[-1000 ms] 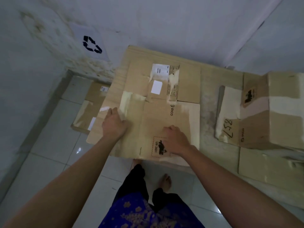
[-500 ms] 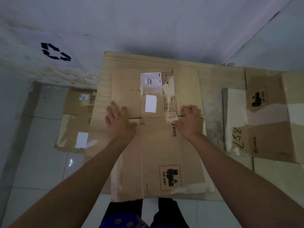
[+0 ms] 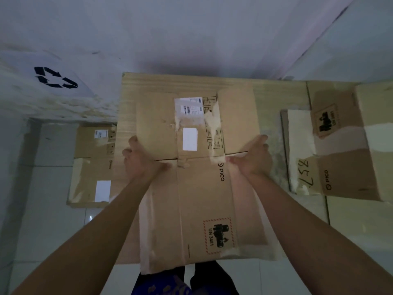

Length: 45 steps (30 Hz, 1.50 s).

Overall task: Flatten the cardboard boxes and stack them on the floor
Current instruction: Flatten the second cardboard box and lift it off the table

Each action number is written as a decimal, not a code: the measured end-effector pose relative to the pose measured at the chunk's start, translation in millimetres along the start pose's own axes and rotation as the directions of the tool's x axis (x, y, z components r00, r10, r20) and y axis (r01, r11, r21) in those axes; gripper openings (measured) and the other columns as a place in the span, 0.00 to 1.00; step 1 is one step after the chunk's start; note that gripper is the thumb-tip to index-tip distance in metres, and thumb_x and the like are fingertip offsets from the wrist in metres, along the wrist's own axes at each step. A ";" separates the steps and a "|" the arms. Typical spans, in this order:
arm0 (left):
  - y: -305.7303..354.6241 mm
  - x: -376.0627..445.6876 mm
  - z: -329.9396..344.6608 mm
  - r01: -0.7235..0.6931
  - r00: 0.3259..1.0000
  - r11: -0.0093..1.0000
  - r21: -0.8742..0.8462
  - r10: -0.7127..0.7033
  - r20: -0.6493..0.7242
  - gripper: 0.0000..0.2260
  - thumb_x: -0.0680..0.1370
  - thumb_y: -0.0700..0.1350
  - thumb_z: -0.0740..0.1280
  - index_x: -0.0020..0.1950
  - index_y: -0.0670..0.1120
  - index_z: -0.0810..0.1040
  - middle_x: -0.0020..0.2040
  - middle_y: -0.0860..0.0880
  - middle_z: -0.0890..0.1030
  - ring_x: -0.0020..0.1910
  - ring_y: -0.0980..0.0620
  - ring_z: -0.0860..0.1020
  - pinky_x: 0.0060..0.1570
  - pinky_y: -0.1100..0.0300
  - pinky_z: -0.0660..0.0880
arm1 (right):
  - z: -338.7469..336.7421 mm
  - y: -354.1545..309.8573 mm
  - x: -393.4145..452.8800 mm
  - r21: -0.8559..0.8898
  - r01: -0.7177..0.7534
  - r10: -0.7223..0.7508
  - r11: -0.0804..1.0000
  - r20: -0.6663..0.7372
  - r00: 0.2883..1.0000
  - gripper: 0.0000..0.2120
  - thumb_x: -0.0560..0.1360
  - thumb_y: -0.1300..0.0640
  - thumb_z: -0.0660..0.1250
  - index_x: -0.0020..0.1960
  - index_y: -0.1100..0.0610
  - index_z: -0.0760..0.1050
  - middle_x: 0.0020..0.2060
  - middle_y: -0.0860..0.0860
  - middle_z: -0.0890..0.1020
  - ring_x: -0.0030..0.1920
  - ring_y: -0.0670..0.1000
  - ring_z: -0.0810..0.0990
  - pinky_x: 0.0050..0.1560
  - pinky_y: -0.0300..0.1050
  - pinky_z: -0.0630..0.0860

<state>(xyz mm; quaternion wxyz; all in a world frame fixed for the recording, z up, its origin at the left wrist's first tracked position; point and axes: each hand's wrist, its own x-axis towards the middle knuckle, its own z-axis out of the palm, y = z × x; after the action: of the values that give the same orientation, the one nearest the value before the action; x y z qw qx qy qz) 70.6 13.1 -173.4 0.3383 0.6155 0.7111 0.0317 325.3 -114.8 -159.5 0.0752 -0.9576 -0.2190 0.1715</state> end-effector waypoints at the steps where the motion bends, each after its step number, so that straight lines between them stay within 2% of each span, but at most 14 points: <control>1: 0.3 -5.5 0.6 -0.017 1.000 1.000 -0.012 0.017 0.000 0.57 0.53 0.53 0.85 0.73 0.52 0.54 0.64 0.39 0.69 0.59 0.37 0.73 0.55 0.46 0.74 | -1.3 0.7 -4.0 -0.002 0.028 -0.028 1.000 -0.017 0.999 0.48 0.59 0.42 0.83 0.66 0.58 0.58 0.57 0.60 0.78 0.54 0.64 0.80 0.49 0.53 0.76; 3: -1.4 -18.7 2.9 -0.032 0.999 0.999 0.019 0.032 0.007 0.57 0.62 0.53 0.82 0.79 0.54 0.46 0.65 0.39 0.70 0.59 0.37 0.75 0.55 0.45 0.74 | -4.6 5.4 -12.3 0.007 0.095 -0.095 0.995 -0.044 0.994 0.40 0.67 0.46 0.80 0.66 0.57 0.59 0.54 0.60 0.79 0.51 0.64 0.81 0.45 0.51 0.75; 5: -8.3 -31.2 5.0 -0.043 0.999 0.998 0.043 0.044 -0.019 0.51 0.71 0.55 0.75 0.80 0.53 0.41 0.63 0.39 0.74 0.58 0.38 0.77 0.54 0.46 0.74 | -7.9 15.4 -19.5 0.029 0.156 -0.155 0.987 -0.057 0.986 0.34 0.73 0.49 0.76 0.69 0.56 0.60 0.48 0.60 0.81 0.48 0.63 0.82 0.40 0.48 0.70; 7: -17.7 -44.1 6.1 -0.053 0.997 0.998 0.019 0.054 -0.056 0.42 0.77 0.54 0.68 0.81 0.51 0.44 0.60 0.38 0.78 0.57 0.37 0.78 0.53 0.49 0.74 | -10.0 28.9 -29.4 0.033 0.194 -0.192 0.980 -0.056 0.980 0.31 0.76 0.51 0.71 0.72 0.54 0.59 0.43 0.60 0.83 0.43 0.61 0.83 0.38 0.46 0.70; 10: -27.7 -72.7 9.1 -0.086 0.990 0.996 -0.032 0.082 -0.114 0.35 0.80 0.48 0.65 0.81 0.50 0.48 0.58 0.37 0.79 0.56 0.36 0.78 0.54 0.49 0.73 | -9.0 53.3 -53.1 0.112 0.212 -0.205 0.971 -0.068 0.976 0.28 0.78 0.52 0.69 0.73 0.52 0.59 0.40 0.58 0.83 0.40 0.59 0.83 0.37 0.47 0.76; 14: -27.3 -114.5 7.9 -0.242 0.953 0.970 -0.027 0.232 -0.196 0.31 0.82 0.45 0.62 0.81 0.53 0.51 0.50 0.41 0.79 0.48 0.40 0.78 0.48 0.51 0.72 | -10.3 80.0 -86.6 0.243 0.256 -0.244 0.936 -0.078 0.967 0.24 0.80 0.56 0.66 0.73 0.51 0.61 0.43 0.55 0.84 0.41 0.56 0.83 0.42 0.49 0.80; 17: -19.6 -136.6 -7.1 -0.289 0.929 0.957 0.019 0.285 -0.237 0.29 0.83 0.45 0.59 0.81 0.55 0.49 0.48 0.45 0.77 0.41 0.47 0.75 0.43 0.54 0.71 | -20.7 82.2 -105.7 0.300 0.265 -0.250 0.917 -0.089 0.964 0.23 0.81 0.56 0.64 0.74 0.51 0.61 0.47 0.55 0.84 0.45 0.58 0.83 0.47 0.53 0.81; 20: -13.4 -151.8 -35.3 -0.334 0.892 0.940 0.069 0.339 -0.298 0.29 0.83 0.45 0.57 0.81 0.53 0.48 0.46 0.43 0.77 0.38 0.47 0.75 0.37 0.54 0.72 | -39.7 71.5 -116.5 0.345 0.297 -0.266 0.890 -0.135 0.954 0.23 0.82 0.56 0.63 0.74 0.51 0.62 0.54 0.54 0.83 0.51 0.57 0.83 0.50 0.53 0.81; 23: -14.0 -160.8 -71.2 -0.344 0.860 0.936 0.079 0.348 -0.373 0.28 0.83 0.44 0.56 0.81 0.53 0.47 0.54 0.41 0.78 0.46 0.43 0.76 0.42 0.51 0.73 | -61.8 52.7 -125.3 0.362 0.386 -0.334 0.848 -0.201 0.921 0.21 0.82 0.55 0.61 0.73 0.51 0.62 0.52 0.54 0.83 0.49 0.58 0.83 0.48 0.51 0.80; 26: -18.4 -172.2 -110.9 -0.349 0.833 0.936 0.050 0.334 -0.441 0.27 0.84 0.44 0.54 0.81 0.53 0.48 0.59 0.41 0.76 0.48 0.44 0.76 0.48 0.48 0.75 | -78.7 25.7 -139.9 0.388 0.471 -0.398 0.793 -0.256 0.881 0.18 0.82 0.55 0.59 0.71 0.53 0.65 0.48 0.57 0.84 0.45 0.61 0.82 0.45 0.55 0.80; 32: -52.2 -174.2 -184.6 -0.346 0.769 0.938 0.030 0.302 -0.564 0.27 0.83 0.43 0.54 0.81 0.52 0.50 0.56 0.43 0.75 0.44 0.50 0.69 0.44 0.54 0.66 | -81.3 -43.7 -174.6 0.400 0.577 -0.482 0.712 -0.319 0.816 0.16 0.83 0.56 0.56 0.70 0.54 0.66 0.44 0.59 0.83 0.42 0.62 0.81 0.41 0.53 0.79; 37: -110.5 -149.3 -237.7 -0.294 0.753 0.956 -0.025 0.215 -0.622 0.27 0.81 0.42 0.54 0.80 0.54 0.53 0.48 0.44 0.77 0.41 0.46 0.75 0.42 0.54 0.69 | -52.8 -112.6 -221.2 0.379 0.637 -0.549 0.671 -0.323 0.771 0.16 0.83 0.56 0.57 0.70 0.55 0.66 0.43 0.59 0.83 0.41 0.62 0.81 0.40 0.53 0.79; 40: -157.0 -128.6 -269.1 -0.279 0.743 0.959 -0.039 0.190 -0.641 0.28 0.80 0.41 0.54 0.80 0.55 0.53 0.52 0.45 0.77 0.43 0.48 0.73 0.43 0.53 0.71 | -25.9 -158.5 -259.8 0.393 0.630 -0.560 0.670 -0.290 0.776 0.17 0.82 0.57 0.56 0.70 0.54 0.66 0.42 0.59 0.82 0.40 0.61 0.81 0.38 0.50 0.76; 45: -238.3 -82.1 -327.6 -0.261 0.749 0.964 -0.052 0.168 -0.641 0.27 0.80 0.40 0.54 0.80 0.52 0.55 0.59 0.42 0.77 0.48 0.42 0.77 0.49 0.49 0.74 | 19.5 -224.5 -325.4 0.424 0.629 -0.560 0.651 -0.291 0.776 0.17 0.82 0.59 0.56 0.71 0.56 0.66 0.39 0.55 0.80 0.38 0.59 0.78 0.36 0.48 0.68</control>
<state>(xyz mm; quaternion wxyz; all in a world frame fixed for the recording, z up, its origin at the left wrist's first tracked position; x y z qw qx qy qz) -302.2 3.9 4.8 0.1159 0.6218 0.7035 0.3240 -45.2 -57.9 -32.2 0.3863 -0.7879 -0.4634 0.1232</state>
